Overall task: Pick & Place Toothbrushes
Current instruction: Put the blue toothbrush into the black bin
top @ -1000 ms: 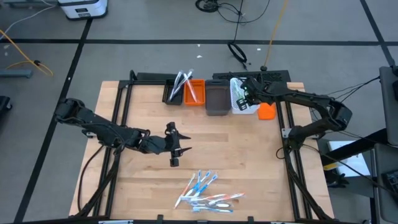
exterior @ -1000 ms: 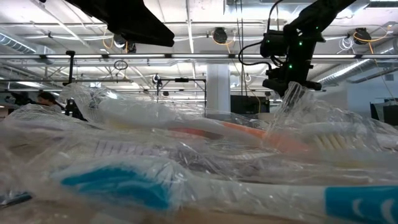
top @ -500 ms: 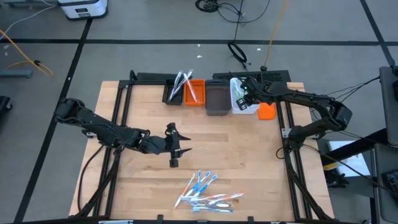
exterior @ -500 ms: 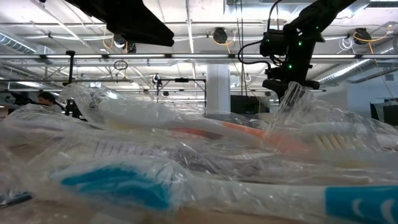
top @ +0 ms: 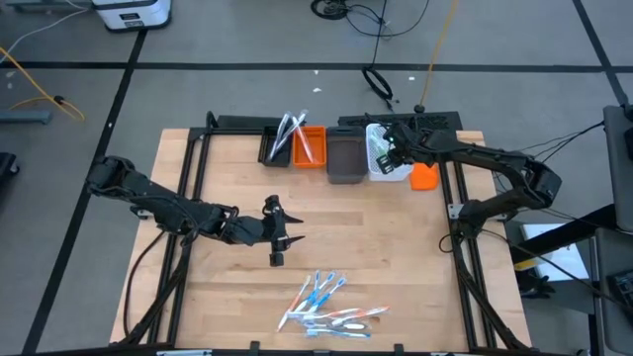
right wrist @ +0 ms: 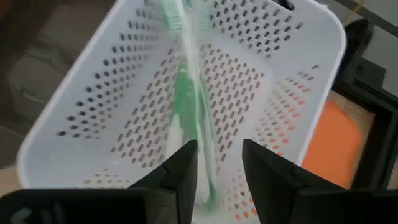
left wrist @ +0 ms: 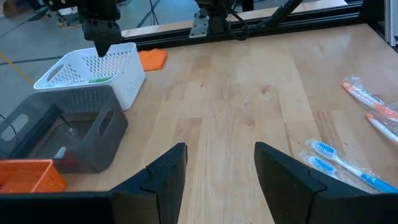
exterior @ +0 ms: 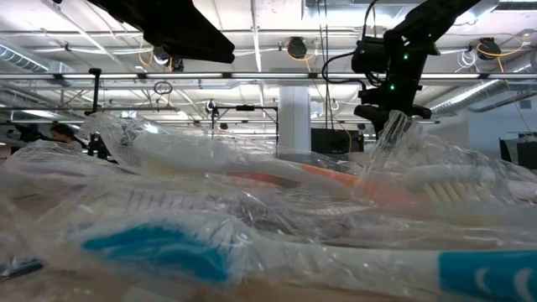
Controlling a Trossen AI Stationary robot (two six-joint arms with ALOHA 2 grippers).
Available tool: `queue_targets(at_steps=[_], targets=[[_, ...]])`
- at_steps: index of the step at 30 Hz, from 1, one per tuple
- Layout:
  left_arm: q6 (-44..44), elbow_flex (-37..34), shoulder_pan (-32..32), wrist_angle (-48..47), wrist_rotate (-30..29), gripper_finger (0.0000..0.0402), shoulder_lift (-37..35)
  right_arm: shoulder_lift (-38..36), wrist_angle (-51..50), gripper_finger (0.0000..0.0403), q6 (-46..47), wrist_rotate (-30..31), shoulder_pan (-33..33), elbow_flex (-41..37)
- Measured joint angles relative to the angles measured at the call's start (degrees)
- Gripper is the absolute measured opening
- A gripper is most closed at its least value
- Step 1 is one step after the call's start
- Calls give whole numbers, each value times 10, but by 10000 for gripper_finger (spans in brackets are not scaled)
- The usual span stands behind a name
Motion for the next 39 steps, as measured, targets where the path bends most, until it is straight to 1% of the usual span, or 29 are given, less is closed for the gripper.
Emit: queue_targets(at_steps=[4, 8, 12, 15, 17, 21, 24, 27, 28, 31, 34, 37, 39], targets=[[-2, 0, 0, 0, 0, 189, 0, -23, 25, 119, -6, -57, 5, 0], [-2, 0, 0, 0, 1, 189, 0, -49, 65, 118, 3, -153, 21, 0], [-5, 0, 0, -7, 1, 189, 0, -60, 94, 118, 21, -248, 63, 0], [-13, 0, 0, -18, 1, 189, 0, -59, 105, 118, 25, -292, 112, 0], [-14, 0, 0, -19, 1, 189, 0, -53, 122, 118, 20, -295, 152, -1], [-15, 0, 0, -20, 1, 189, 0, -51, 191, 118, 6, -295, 233, -37], [-15, 0, 0, -20, 1, 189, 0, -52, 248, 118, 3, -295, 294, -78], [-15, 0, 0, -17, 0, 189, 0, -51, 328, 118, 4, -291, 351, -132], [-15, 0, 0, -16, 0, 189, 0, -52, 359, 118, 4, -281, 370, -152], [-15, 0, 0, -13, 0, 189, 0, -51, 451, 118, 4, -225, 426, -215], [-14, 0, 0, -9, 0, 189, 0, -51, 537, 117, 6, -185, 471, -269], [-11, 0, 0, -9, -1, 189, 0, -41, 616, 117, 23, -142, 512, -304], [-11, 0, 0, -9, -1, 189, 0, -26, 644, 117, 24, -119, 537, -315]])
